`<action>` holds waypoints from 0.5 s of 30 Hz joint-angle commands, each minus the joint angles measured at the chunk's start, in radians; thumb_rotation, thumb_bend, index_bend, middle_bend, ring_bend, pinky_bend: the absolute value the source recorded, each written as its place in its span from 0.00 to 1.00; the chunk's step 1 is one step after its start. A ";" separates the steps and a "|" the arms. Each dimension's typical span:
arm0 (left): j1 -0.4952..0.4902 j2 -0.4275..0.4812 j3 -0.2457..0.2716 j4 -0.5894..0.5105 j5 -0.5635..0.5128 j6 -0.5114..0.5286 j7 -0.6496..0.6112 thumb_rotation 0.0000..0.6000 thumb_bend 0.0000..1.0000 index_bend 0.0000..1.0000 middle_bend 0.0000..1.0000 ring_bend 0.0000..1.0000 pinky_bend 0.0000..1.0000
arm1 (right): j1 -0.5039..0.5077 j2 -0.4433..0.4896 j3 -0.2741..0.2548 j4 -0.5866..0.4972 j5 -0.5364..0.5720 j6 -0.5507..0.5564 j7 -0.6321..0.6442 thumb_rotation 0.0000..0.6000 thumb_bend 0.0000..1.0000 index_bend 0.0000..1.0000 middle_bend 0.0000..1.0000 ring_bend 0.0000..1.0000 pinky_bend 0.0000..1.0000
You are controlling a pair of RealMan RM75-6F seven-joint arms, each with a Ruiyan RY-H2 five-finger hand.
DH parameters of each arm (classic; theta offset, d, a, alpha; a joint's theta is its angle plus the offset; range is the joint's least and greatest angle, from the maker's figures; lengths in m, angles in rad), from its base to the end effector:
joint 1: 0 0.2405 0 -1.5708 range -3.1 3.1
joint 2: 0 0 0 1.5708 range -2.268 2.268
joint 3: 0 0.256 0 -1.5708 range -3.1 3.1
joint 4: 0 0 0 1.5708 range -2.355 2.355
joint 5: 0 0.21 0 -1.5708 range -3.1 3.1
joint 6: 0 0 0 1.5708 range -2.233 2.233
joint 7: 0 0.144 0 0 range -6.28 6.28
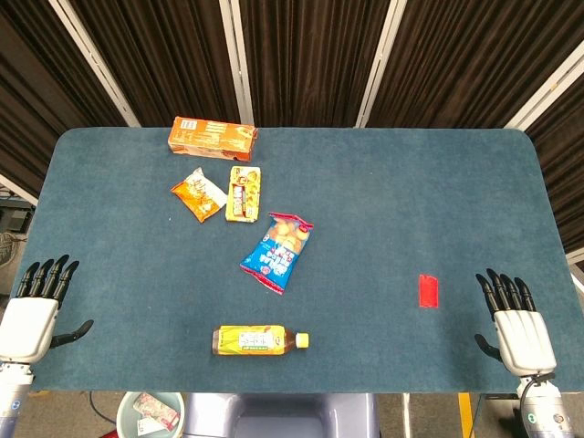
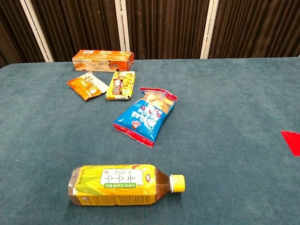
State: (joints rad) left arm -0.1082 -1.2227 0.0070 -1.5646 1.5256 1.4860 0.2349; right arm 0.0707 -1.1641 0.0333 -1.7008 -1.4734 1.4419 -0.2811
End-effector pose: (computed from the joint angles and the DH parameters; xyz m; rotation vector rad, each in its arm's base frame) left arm -0.3069 0.1760 0.1207 -1.5120 -0.7745 -0.7692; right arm -0.2976 -0.1711 0.1302 1.4581 -0.8557 0.7384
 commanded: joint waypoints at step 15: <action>0.016 -0.013 -0.003 0.024 0.074 0.079 -0.053 0.81 0.17 0.00 0.00 0.00 0.00 | 0.035 -0.110 -0.004 0.109 -0.071 -0.006 0.009 1.00 0.16 0.41 0.00 0.00 0.00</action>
State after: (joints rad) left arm -0.0945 -1.2331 0.0036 -1.5464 1.5932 1.5607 0.1930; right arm 0.0904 -1.2228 0.0314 -1.6456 -1.5110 1.4337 -0.2826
